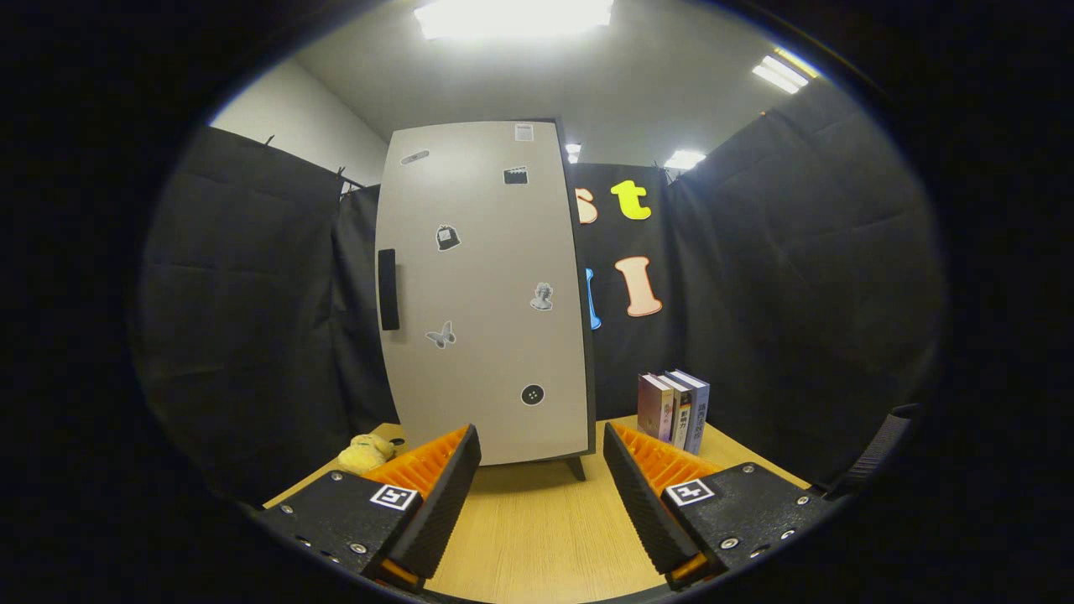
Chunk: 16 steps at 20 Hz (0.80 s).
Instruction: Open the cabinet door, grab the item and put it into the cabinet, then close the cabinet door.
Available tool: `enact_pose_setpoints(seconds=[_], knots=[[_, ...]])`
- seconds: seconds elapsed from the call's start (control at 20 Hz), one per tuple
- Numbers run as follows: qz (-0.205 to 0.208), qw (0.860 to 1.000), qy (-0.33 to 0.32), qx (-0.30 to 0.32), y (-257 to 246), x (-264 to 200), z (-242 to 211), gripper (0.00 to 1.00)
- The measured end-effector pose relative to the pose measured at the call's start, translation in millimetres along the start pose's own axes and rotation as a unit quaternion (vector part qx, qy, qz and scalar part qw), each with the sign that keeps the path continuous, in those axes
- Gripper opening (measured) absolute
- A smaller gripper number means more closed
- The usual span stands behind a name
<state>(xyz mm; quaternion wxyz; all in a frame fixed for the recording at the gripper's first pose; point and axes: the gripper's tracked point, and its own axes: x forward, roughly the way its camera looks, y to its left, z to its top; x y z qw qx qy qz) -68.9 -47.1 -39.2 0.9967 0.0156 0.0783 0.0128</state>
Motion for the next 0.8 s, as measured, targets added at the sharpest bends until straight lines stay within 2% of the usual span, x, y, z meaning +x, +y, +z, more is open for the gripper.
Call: enact_pose_setpoints(seconds=[0.8], knots=[[0.017, 1.0, -0.01, -0.013, 14.3, 7.4, 11.7, 0.92]])
